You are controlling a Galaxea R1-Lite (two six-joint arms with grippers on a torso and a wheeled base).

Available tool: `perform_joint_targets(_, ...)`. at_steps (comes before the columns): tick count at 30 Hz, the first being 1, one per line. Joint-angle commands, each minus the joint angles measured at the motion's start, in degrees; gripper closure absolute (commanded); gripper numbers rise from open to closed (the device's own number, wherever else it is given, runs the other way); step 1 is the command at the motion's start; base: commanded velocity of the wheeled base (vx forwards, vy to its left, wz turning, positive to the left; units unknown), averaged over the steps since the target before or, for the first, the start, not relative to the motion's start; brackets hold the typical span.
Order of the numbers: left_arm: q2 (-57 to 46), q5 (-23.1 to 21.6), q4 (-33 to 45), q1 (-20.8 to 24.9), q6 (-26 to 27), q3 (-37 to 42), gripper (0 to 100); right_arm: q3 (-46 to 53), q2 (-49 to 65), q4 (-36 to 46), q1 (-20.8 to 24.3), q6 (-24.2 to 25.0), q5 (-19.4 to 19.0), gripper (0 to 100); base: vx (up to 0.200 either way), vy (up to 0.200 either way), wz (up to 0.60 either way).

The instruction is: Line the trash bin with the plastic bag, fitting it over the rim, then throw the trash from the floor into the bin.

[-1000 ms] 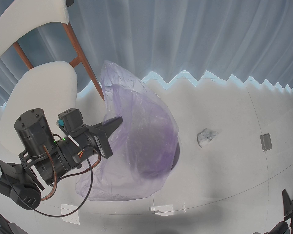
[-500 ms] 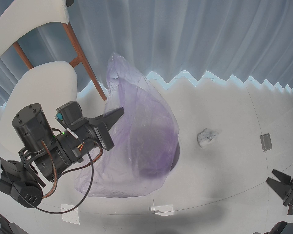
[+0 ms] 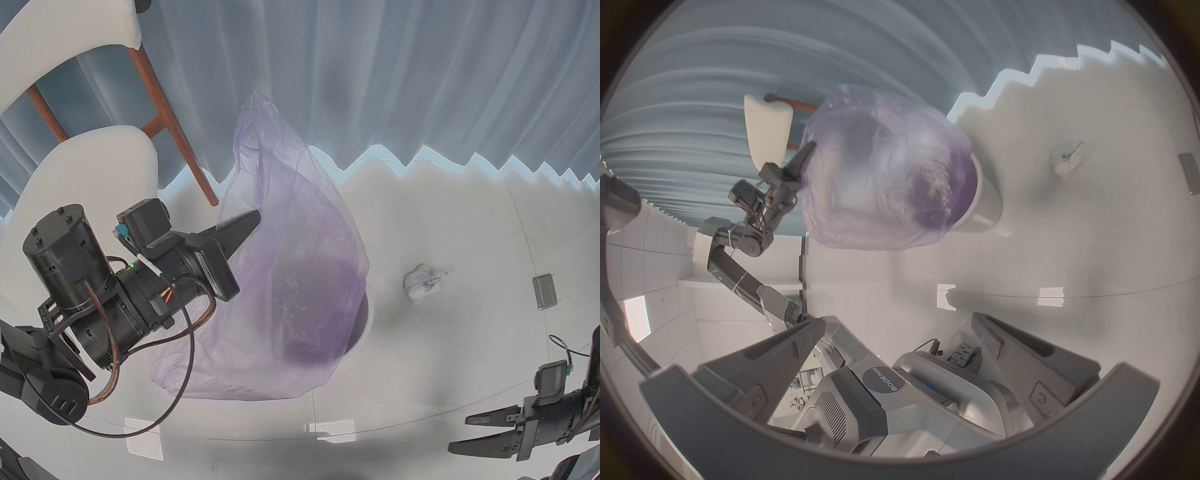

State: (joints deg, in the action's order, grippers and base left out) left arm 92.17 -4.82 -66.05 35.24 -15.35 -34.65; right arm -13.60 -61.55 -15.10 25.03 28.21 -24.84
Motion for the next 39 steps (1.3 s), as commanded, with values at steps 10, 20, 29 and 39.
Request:
perform_joint_targets(10, 0.0, 0.1, 0.0, -0.1, 0.0, -0.1, 100, 1.2, -35.1, -35.8, 14.5, 6.0, 1.4, 0, 0.0, 0.0, 0.0)
perform_joint_targets(20, -0.1, 0.2, 0.0, -0.2, 0.1, -0.2, 100, 0.7, -53.9, -61.9, 19.9, 10.0, 10.2, 0, 0.0, 0.0, 0.0)
perform_joint_targets(29, -0.1, 0.2, -0.1, 0.0, 0.1, -0.2, 100, -6.5, -64.6, -71.5, 20.1, 10.0, 17.4, 0, 0.0, 0.0, 0.0)
perform_joint_targets(39, -0.1, 0.2, -0.1, 0.1, 0.2, -0.2, 100, -13.8, -70.2, -71.0, 21.2, 10.0, 19.7, 100, 0.0, 0.0, 0.0)
